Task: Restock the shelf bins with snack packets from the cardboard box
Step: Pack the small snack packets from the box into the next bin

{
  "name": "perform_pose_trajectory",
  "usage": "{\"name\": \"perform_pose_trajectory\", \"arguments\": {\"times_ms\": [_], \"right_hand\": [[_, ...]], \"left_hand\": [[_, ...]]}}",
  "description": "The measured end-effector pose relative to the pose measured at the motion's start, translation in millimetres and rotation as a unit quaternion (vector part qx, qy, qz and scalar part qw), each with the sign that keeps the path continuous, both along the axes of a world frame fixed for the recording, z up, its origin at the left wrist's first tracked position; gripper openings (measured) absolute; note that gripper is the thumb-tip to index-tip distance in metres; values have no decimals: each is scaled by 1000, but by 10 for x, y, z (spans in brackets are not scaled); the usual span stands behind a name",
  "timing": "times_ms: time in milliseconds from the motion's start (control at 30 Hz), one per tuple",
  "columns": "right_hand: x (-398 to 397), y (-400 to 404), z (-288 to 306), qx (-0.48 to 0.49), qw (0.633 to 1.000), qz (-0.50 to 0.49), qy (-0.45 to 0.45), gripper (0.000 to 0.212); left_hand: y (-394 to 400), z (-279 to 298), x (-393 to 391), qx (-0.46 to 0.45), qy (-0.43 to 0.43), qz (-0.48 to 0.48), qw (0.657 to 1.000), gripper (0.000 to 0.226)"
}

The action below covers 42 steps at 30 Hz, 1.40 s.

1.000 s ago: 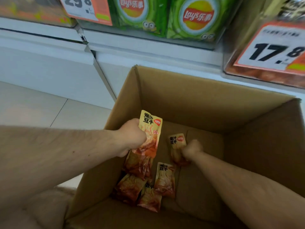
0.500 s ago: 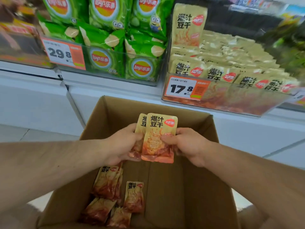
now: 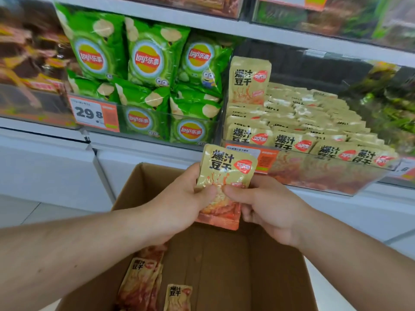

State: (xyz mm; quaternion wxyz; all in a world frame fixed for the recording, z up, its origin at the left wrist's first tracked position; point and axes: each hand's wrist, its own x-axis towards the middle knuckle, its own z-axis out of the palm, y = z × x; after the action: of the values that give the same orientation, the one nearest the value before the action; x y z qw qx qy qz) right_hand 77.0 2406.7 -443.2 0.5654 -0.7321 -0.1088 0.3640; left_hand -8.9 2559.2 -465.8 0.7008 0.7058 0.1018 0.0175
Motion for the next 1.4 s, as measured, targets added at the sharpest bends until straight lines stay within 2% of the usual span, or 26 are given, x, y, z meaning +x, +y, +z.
{"name": "perform_pose_trajectory", "arguments": {"times_ms": [200,400,433,500,567,600,700,800,867,967,1200,1300,1400], "right_hand": [[153,-43,185,33,996,10,-78,7],[234,-63,373,92,993,-12,-71,18],[268,-106,431,107,991,-24,-73,18],[338,-218,588,138,985,-51,-86,16],[424,-336,746,184,973,-104,-97,12],[468,-388,810,204,963,-142,-107,20],[584,-485,895,246,938,-206,-135,21],[674,-504,875,239,926,-250,-150,18],[708,-518,860,219,924,-267,-166,21],[736,-558,835,209,918,-277,-191,21],[815,-660,894,197,901,-279,-269,21],[866,-577,1038,194,893,-241,-327,21],[950,-368,1156,142,892,-177,-390,16]], "left_hand": [[-8,214,148,42,-19,-11,999,35],[-54,407,274,61,-21,-23,998,24],[-42,451,288,79,-25,-19,996,20],[11,540,340,171,-52,10,984,17],[84,632,423,304,-99,49,946,18],[114,673,482,377,-124,60,916,24],[149,736,759,590,-147,44,792,57],[106,770,1025,715,-98,9,692,88],[74,783,1154,748,-71,-16,660,101],[50,795,1265,748,-45,-32,661,107],[19,542,1216,707,-114,33,698,103],[37,457,1244,687,-158,55,707,95],[62,386,1277,684,-180,64,704,91]]}}
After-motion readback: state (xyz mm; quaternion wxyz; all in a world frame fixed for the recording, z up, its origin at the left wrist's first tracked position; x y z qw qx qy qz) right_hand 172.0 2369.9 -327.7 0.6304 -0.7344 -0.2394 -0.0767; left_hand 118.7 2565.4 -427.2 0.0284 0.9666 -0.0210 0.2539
